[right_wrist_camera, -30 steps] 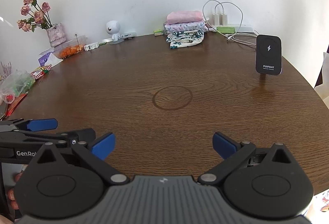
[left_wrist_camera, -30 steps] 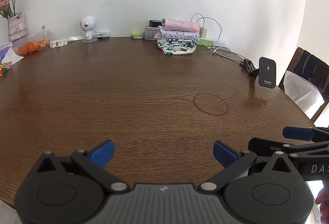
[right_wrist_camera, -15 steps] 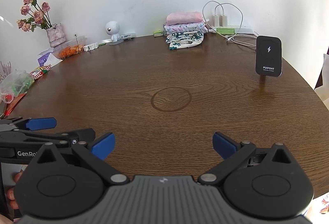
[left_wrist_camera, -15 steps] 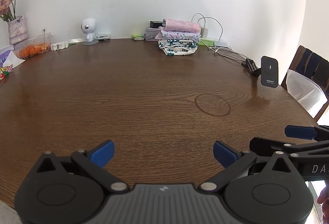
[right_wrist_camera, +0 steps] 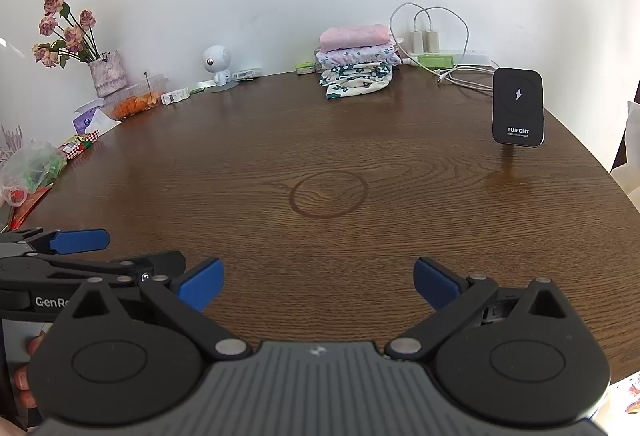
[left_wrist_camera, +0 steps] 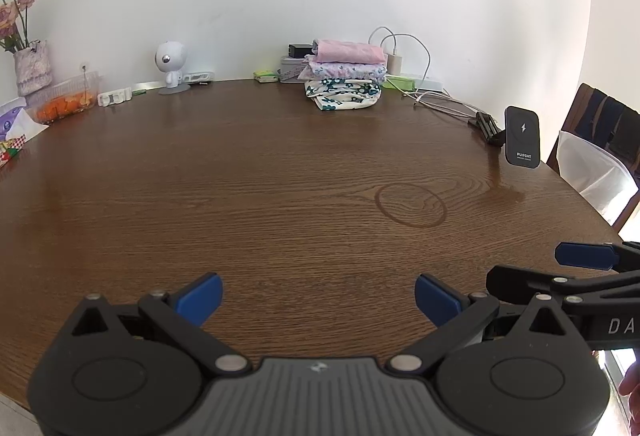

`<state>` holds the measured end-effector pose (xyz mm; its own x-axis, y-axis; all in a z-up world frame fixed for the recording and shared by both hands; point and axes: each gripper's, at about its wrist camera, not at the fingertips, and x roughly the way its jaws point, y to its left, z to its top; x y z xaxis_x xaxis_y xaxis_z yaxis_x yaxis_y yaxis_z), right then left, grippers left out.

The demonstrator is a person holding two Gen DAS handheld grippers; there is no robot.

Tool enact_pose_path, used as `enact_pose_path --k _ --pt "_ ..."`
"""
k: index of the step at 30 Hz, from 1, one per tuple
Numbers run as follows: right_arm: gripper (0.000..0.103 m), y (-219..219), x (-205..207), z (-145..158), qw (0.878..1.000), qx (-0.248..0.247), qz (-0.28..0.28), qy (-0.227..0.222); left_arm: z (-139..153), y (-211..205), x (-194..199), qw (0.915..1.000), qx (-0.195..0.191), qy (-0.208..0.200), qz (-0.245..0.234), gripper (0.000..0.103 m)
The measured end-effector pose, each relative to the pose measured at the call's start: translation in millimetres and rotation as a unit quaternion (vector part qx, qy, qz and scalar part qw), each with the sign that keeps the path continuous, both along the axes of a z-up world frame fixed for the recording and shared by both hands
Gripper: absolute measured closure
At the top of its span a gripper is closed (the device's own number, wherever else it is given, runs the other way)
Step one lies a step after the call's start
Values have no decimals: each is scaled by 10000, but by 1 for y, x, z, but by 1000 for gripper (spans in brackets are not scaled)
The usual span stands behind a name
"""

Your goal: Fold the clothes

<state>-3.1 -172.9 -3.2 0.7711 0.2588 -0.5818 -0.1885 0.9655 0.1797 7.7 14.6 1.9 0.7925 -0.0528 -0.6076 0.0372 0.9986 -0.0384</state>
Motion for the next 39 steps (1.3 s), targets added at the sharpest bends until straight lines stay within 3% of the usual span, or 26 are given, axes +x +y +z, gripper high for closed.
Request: enact_pose_path --k 39 --pt "0 -2 2 5 9998 -81 -15 -199 3 -4 6 9998 55 -158 -100 1"
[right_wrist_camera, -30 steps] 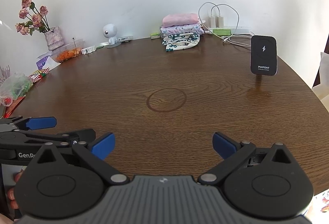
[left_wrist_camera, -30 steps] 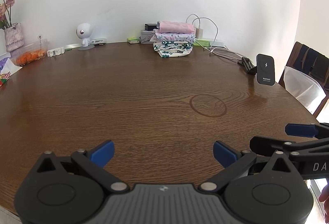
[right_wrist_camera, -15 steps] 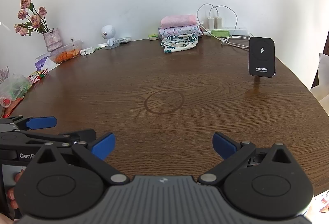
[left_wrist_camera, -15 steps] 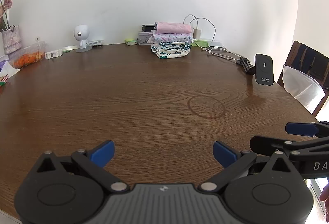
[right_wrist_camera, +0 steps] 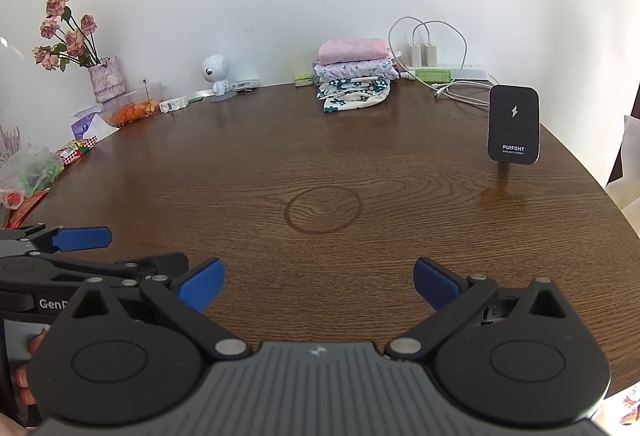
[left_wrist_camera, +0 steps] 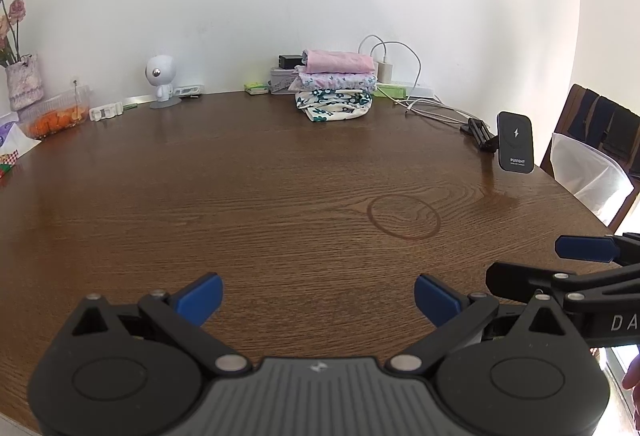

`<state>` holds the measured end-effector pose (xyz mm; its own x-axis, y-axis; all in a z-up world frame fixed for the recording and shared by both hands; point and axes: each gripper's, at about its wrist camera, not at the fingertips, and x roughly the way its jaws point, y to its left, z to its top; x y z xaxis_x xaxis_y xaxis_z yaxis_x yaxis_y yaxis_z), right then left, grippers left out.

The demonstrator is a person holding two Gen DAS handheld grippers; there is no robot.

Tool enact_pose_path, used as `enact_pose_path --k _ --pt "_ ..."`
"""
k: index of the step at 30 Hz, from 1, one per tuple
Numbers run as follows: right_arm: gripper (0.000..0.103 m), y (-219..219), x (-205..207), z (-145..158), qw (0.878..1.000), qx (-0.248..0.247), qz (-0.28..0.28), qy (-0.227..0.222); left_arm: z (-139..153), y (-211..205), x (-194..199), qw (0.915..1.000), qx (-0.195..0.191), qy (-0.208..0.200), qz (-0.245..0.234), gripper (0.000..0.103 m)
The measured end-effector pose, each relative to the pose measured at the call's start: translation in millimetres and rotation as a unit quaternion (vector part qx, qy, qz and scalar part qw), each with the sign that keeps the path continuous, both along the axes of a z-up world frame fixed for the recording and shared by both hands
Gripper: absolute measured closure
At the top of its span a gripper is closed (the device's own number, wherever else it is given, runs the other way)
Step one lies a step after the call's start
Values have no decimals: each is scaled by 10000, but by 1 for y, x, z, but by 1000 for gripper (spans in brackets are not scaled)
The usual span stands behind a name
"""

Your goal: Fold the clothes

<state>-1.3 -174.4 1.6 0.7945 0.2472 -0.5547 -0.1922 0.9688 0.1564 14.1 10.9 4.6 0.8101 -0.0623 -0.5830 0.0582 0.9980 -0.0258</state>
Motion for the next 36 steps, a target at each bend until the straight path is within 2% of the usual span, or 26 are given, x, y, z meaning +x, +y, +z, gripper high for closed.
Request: enact_pose_path --k 36 --pt "0 1 0 -1 10000 -33 23 -6 -2 1 -1 10000 -32 4 -9 3"
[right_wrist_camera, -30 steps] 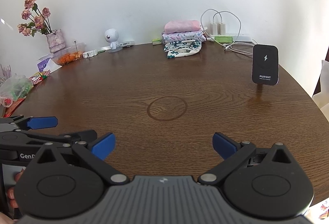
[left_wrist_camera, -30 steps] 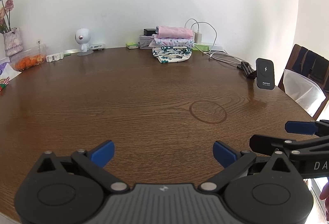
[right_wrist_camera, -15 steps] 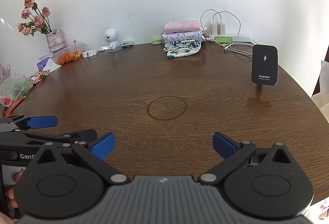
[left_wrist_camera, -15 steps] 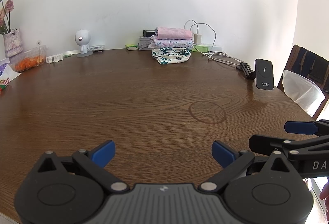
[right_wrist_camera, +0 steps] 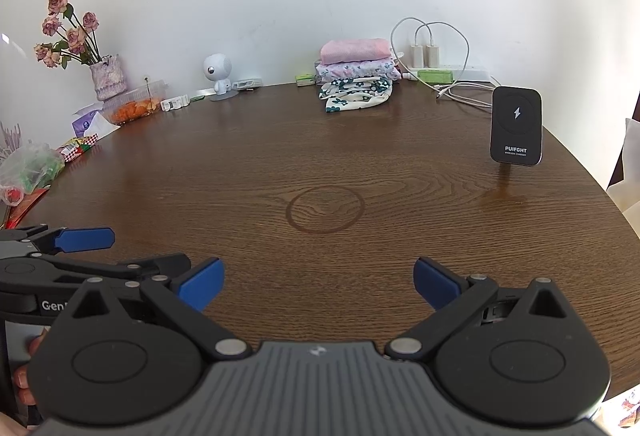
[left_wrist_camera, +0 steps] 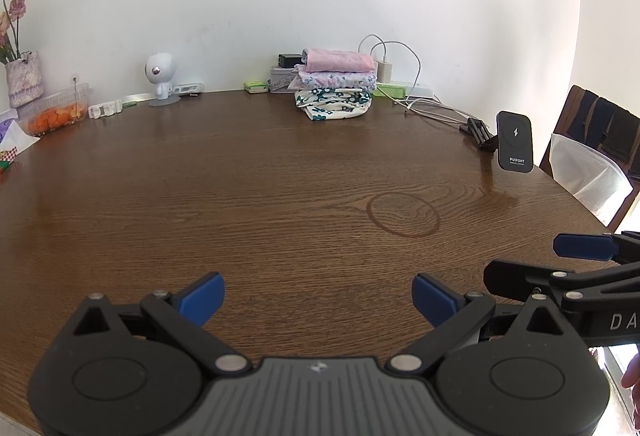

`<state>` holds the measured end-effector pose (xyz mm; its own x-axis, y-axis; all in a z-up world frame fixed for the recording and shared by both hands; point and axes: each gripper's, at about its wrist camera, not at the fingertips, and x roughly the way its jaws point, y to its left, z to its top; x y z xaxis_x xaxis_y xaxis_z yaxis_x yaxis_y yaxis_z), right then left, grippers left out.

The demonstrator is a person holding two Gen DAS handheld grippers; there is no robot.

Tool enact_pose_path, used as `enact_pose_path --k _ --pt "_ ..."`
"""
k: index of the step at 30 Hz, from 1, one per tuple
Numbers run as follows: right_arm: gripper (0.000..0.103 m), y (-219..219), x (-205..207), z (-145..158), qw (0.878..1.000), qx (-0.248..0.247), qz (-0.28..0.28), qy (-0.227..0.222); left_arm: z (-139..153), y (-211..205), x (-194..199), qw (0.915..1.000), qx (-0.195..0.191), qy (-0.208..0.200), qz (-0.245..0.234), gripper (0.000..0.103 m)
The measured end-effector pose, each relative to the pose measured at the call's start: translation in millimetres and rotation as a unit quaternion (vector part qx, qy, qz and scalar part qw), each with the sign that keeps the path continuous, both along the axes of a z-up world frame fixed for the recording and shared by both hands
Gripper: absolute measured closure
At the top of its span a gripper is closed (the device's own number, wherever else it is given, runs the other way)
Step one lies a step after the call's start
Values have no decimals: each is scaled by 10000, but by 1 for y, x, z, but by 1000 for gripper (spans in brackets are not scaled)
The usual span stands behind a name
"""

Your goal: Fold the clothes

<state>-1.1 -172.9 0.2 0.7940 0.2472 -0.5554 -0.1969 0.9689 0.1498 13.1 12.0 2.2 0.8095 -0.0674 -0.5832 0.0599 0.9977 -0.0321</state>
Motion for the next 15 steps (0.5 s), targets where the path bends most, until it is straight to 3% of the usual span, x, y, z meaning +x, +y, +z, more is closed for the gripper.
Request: enact_pose_path --k 15 --pt "0 0 0 -1 10000 8 7 5 0 -1 0 10000 -1 -7 14 3"
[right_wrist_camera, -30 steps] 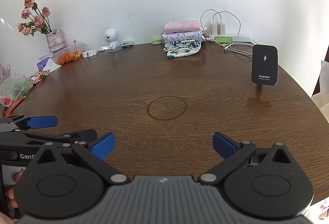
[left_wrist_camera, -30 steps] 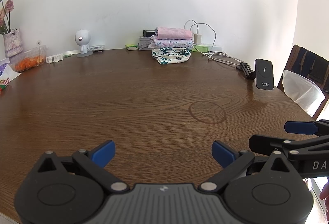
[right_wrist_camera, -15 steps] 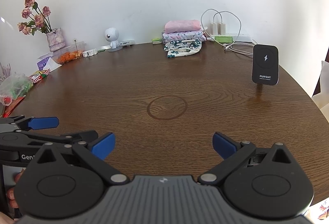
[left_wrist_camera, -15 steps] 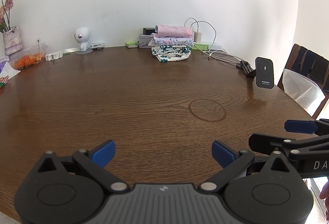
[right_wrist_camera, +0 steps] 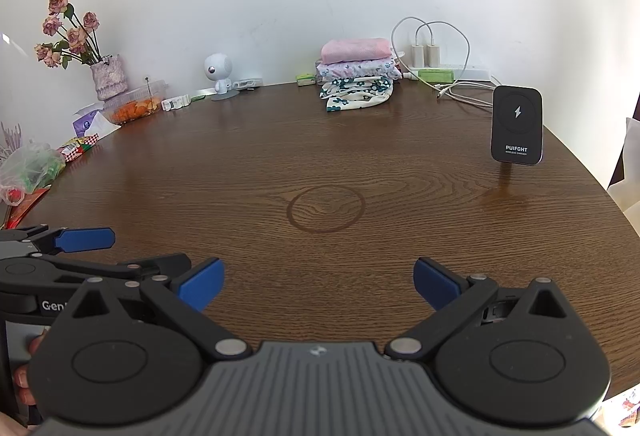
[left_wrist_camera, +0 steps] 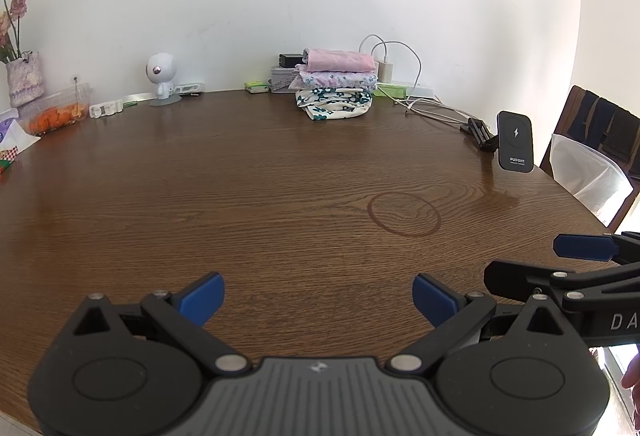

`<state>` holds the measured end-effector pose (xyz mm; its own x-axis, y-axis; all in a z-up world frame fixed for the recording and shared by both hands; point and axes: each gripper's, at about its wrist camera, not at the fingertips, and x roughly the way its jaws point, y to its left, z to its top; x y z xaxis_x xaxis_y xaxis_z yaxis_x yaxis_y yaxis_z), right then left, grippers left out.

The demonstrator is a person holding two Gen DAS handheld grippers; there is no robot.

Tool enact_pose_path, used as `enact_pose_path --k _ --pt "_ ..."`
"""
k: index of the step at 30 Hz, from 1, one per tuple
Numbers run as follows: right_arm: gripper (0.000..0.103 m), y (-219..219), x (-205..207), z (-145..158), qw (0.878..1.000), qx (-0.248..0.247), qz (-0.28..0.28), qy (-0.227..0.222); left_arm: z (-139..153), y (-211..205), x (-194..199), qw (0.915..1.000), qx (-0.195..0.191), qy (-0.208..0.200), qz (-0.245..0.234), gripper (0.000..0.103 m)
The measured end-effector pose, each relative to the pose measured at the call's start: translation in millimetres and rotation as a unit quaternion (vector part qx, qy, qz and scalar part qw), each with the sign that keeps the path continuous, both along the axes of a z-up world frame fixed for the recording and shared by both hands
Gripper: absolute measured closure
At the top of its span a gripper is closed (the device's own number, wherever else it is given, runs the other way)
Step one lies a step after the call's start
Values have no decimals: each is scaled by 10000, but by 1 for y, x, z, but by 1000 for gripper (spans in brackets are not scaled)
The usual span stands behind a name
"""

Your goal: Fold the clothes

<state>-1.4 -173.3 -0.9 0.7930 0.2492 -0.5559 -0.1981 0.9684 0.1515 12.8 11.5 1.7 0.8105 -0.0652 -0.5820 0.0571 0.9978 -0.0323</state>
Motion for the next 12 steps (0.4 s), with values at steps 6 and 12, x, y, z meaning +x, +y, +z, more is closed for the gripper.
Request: enact_pose_path --k 6,12 --pt "0 0 0 0 10000 22 14 -5 -1 1 -1 9999 -88 -7 -49 3" --pt "0 1 -1 0 10000 31 22 -5 -1 2 -1 9997 -221 3 -121 9"
